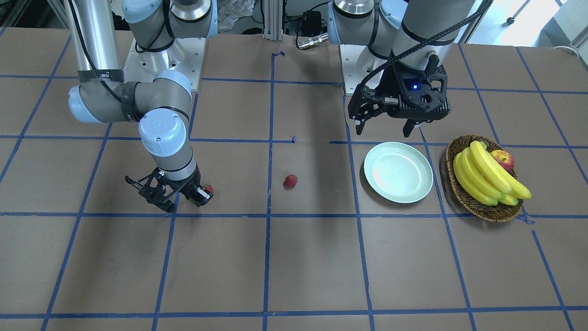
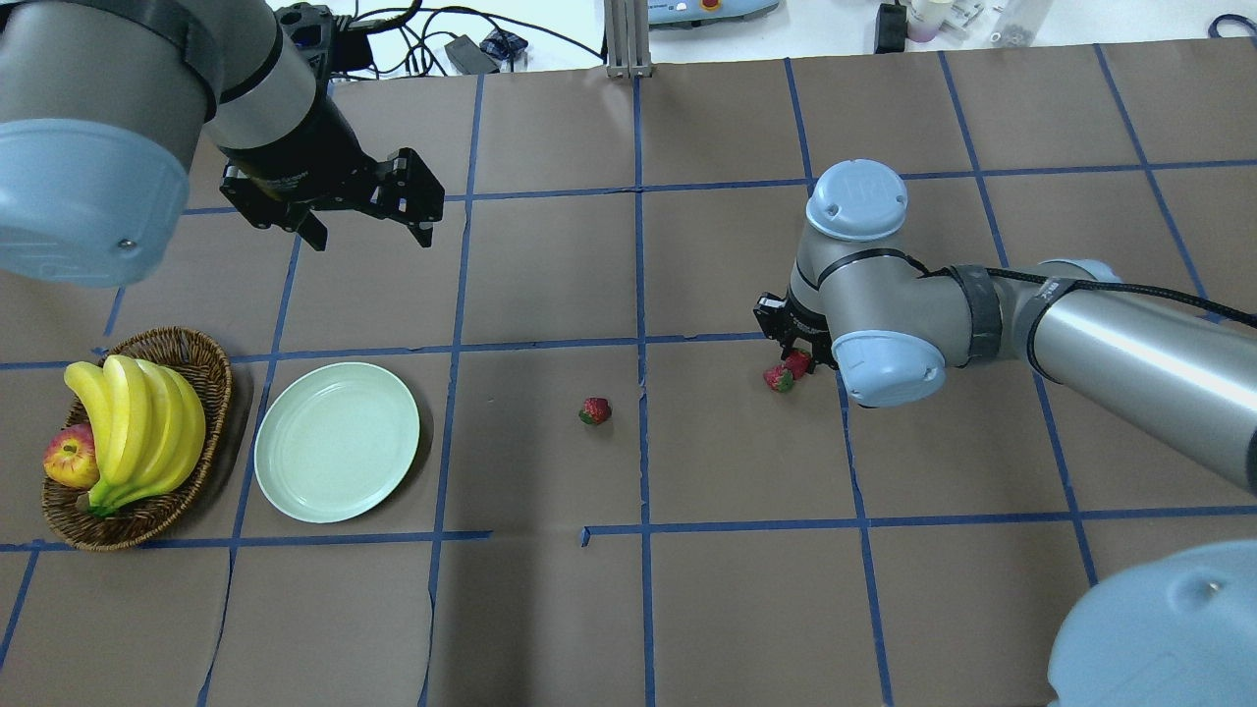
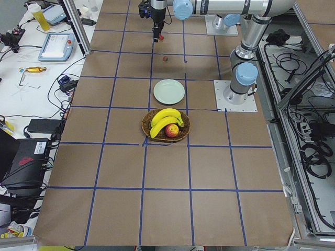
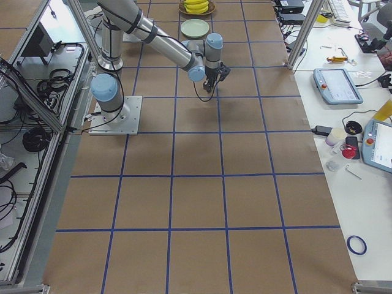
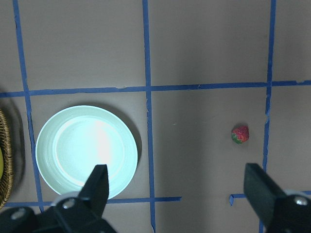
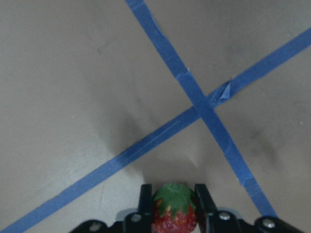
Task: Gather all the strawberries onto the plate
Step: 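Carry the strawberry with the right gripper toward the plate and release it, then move the right gripper back and grasp the last strawberry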
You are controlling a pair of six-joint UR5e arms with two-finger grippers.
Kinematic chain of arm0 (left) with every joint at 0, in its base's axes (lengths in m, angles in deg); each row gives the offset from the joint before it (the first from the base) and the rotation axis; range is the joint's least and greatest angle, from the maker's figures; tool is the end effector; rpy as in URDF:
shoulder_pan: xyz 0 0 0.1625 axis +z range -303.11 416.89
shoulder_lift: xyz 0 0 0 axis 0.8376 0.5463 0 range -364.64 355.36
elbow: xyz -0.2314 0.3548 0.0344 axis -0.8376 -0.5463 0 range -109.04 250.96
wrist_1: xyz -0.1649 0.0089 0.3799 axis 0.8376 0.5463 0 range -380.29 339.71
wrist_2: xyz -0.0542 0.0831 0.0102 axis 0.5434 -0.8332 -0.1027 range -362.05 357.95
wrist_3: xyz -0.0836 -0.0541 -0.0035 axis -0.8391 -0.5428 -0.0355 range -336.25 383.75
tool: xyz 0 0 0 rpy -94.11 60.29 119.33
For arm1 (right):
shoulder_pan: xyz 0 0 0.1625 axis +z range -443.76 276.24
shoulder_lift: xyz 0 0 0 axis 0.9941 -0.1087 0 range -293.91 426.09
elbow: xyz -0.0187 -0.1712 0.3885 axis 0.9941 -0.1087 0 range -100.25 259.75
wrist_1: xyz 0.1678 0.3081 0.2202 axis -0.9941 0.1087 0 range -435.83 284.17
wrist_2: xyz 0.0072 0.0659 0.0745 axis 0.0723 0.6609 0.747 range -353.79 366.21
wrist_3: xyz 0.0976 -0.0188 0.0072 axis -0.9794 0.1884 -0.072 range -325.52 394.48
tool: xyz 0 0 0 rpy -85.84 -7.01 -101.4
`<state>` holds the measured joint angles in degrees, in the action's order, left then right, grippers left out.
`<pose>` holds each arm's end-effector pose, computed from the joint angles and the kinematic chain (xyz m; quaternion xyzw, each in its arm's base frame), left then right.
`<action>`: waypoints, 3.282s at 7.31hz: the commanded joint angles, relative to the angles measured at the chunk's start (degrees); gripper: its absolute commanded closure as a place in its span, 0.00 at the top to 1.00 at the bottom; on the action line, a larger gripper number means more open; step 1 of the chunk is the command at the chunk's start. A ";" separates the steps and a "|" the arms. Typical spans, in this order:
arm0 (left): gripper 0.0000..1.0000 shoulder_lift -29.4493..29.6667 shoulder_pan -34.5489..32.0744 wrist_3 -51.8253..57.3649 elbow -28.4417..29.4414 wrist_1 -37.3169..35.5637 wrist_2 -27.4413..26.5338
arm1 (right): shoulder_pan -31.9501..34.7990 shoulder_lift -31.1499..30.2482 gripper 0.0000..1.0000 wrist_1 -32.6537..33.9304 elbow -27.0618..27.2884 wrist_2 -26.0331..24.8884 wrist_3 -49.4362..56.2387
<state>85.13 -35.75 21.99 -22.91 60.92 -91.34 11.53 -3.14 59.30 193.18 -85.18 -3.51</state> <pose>-0.1572 -0.4913 0.4723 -0.0079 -0.9989 0.0446 0.0079 0.1795 -0.5188 0.1884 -0.2815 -0.9594 0.0121 0.0083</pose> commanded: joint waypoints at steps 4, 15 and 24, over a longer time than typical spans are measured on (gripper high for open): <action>1.00 -0.13 -0.09 0.00 0.00 0.00 0.00 | 16.72 0.14 0.00 -0.74 -8.66 8.31 -0.50; 1.00 -0.30 -0.09 0.00 0.00 0.00 0.00 | 15.35 -4.23 1.00 -14.16 -8.94 4.03 5.61; 1.00 0.14 -0.44 -0.09 -0.18 0.09 0.00 | 3.76 -1.79 0.32 -3.64 2.06 -0.10 26.83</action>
<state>85.26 -36.21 21.93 -23.15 61.01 -91.34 15.35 -5.17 55.27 195.19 -84.94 23.22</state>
